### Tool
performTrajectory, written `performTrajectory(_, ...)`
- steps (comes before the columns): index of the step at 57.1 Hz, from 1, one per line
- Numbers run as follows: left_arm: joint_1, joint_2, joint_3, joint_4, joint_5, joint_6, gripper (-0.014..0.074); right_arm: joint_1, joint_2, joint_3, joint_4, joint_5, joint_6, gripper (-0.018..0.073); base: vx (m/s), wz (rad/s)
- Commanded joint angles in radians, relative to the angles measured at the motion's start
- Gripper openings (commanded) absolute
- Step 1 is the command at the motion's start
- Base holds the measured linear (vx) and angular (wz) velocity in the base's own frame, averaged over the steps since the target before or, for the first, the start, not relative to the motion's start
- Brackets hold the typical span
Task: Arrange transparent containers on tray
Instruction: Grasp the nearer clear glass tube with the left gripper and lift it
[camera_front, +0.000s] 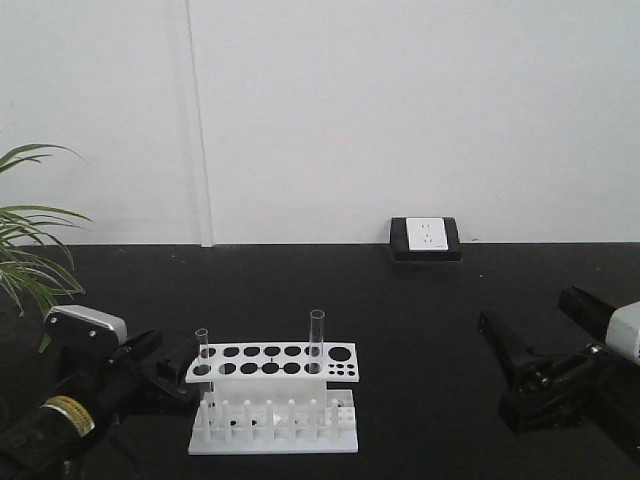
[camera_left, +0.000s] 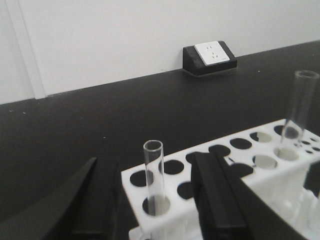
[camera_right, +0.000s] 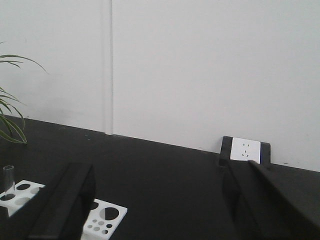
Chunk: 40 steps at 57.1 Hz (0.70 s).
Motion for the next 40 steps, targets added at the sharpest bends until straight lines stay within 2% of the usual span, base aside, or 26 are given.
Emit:
performTrajectory(1, -0.010, 0.008, -0.092, -0.001, -0.090, -0.045, 0.0442, 0.000, -0.015, -0.029, -0.009, -0.081, -0.012, 0.0571, 0.00, 0.00)
performTrajectory(7, -0.018, 0.062, -0.169, 0.026, -0.068, -0.050, 0.0442, 0.000, -0.015, -0.029, -0.013, -0.074, -0.012, 0.0571, 0.00, 0.00)
performTrajectory(20, -0.020, 0.153, -0.282, 0.023, -0.025, -0.050, 0.0442, 0.000, -0.015, -0.029, -0.013, -0.070, -0.012, 0.0571, 0.00, 0.00)
performTrajectory(33, -0.020, 0.205, -0.291, 0.023, -0.022, -0.050, 0.0438, 0.000, -0.015, -0.029, -0.013, -0.059, -0.012, 0.0571, 0.00, 0.00)
performTrajectory(40, -0.022, 0.214, -0.292, 0.023, -0.037, -0.049, 0.0387, 0.000, -0.015, -0.029, -0.013, -0.061, -0.012, 0.0571, 0.00, 0.00)
